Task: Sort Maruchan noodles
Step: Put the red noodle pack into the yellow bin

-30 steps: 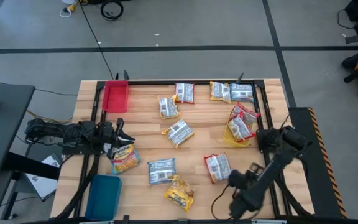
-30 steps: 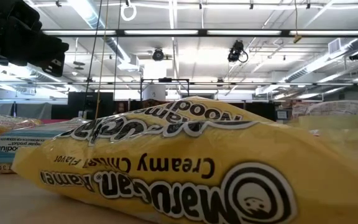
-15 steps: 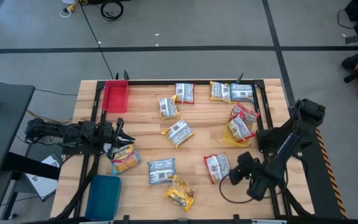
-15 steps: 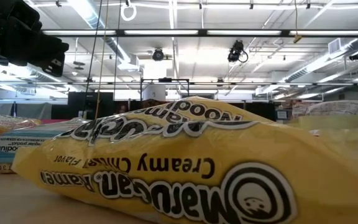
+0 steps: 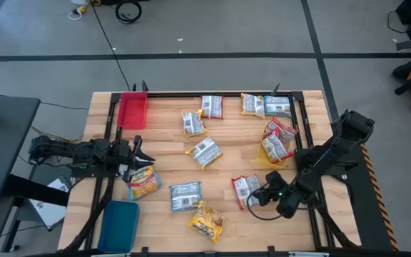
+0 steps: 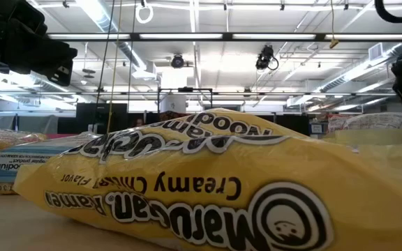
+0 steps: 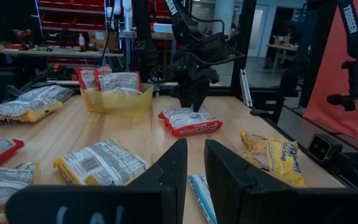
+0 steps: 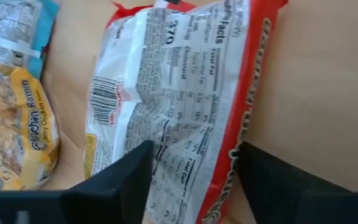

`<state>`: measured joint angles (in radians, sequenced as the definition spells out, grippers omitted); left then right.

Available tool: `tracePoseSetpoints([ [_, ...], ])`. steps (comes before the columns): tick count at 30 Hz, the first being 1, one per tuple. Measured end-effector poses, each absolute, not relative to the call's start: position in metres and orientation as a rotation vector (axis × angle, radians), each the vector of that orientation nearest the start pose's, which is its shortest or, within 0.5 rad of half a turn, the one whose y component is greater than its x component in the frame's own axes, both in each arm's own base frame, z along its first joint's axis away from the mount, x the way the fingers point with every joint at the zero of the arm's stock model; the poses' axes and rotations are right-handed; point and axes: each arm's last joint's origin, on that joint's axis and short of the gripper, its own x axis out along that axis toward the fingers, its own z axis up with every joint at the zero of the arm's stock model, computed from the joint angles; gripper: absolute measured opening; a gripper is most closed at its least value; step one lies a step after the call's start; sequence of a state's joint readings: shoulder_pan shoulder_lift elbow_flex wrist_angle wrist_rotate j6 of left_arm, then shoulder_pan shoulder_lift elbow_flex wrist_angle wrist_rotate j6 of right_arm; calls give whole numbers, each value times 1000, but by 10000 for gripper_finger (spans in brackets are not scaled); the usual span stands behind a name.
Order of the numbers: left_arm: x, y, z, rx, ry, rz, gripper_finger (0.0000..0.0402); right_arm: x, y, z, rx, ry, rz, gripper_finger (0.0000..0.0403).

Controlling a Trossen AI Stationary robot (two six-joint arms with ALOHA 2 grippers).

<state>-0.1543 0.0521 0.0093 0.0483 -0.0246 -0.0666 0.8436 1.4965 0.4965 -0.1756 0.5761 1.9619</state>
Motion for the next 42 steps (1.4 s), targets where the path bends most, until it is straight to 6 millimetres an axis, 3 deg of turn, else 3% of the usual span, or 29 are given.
tracePoseSetpoints([
  [4, 99, -15, 167, -67, -1, -130, 62, 164, 150, 109, 900, 721, -589, 131],
  [7, 99, -15, 167, -67, -1, -129, 62, 174, 145, 121, 756, 840, -544, 35],
  [8, 99, -15, 167, -67, -1, -130, 62, 177, 144, 127, 699, 897, -526, 21],
  [11, 99, -15, 167, -67, -2, -129, 62, 193, 139, 158, 543, 1039, -461, 18],
  [17, 99, -15, 167, -67, -2, -130, 62, 225, 125, 254, 174, 1060, -403, 13],
  [19, 99, -15, 167, -67, -2, -130, 62, 226, 117, 280, 29, 1030, -446, 13],
  [22, 99, -15, 167, -67, -2, -130, 62, 216, 104, 298, -197, 1093, -514, 13],
  [25, 99, -15, 167, -67, -1, -130, 62, 204, 92, 297, -332, 1237, -549, 13],
  [28, 99, -15, 167, -67, -2, -130, 62, 194, 87, 284, -359, 1370, -543, 13],
  [36, 99, -15, 167, -67, -2, -130, 62, 163, 73, 220, -378, 1641, -590, 13],
  [39, 99, -15, 167, -67, -1, -130, 62, 156, 69, 201, -399, 1660, -635, 13],
  [42, 99, -15, 167, -67, -2, -130, 62, 153, 66, 195, -446, 1646, -645, 15],
])
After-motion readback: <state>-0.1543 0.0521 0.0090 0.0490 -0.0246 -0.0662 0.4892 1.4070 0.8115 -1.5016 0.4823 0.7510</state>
